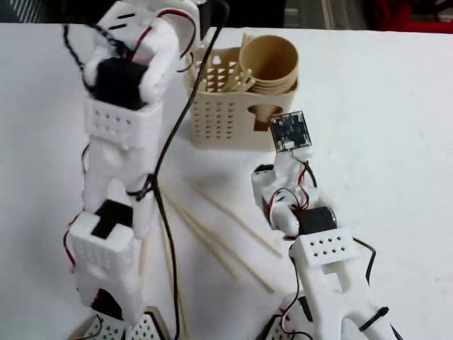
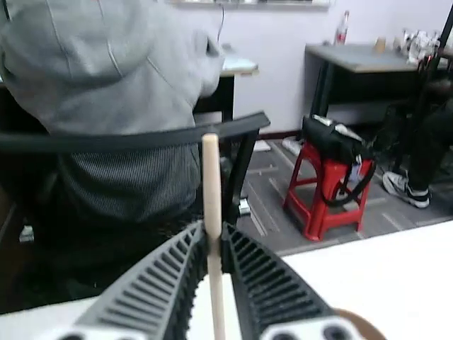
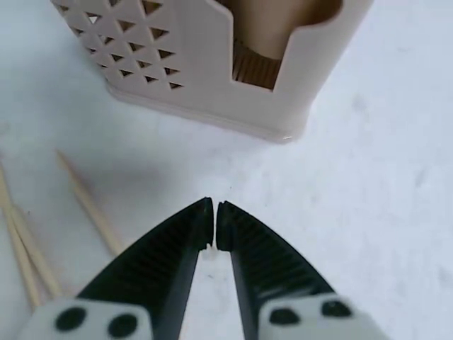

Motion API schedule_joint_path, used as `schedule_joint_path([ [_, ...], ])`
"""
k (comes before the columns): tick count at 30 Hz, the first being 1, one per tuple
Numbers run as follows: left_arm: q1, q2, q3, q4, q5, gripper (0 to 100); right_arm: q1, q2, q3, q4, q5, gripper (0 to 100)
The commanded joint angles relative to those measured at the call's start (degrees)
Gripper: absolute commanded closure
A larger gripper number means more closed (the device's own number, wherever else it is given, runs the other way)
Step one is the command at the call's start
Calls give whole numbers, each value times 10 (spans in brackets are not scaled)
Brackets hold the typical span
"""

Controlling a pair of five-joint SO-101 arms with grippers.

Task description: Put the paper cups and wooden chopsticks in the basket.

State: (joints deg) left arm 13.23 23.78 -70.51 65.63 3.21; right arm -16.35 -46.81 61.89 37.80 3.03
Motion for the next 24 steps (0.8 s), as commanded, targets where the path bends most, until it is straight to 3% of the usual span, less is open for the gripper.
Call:
schedule_joint_path([
  [1,-7,-7,-23,23,8,842,7,-15,-4,-8,2,977],
  [3,-8,-11,-24,42,8,807,7,-15,-4,-8,2,977],
  [10,-9,-68,-73,116,3,836,7,-12,-4,-7,3,977],
  [15,-5,-123,-110,242,-102,838,7,-16,-9,4,4,977],
  [19,-10,-167,-144,315,-114,838,-5,-15,-55,77,55,977],
  [24,-46,-231,-170,367,-114,838,-69,-10,-111,167,101,977],
])
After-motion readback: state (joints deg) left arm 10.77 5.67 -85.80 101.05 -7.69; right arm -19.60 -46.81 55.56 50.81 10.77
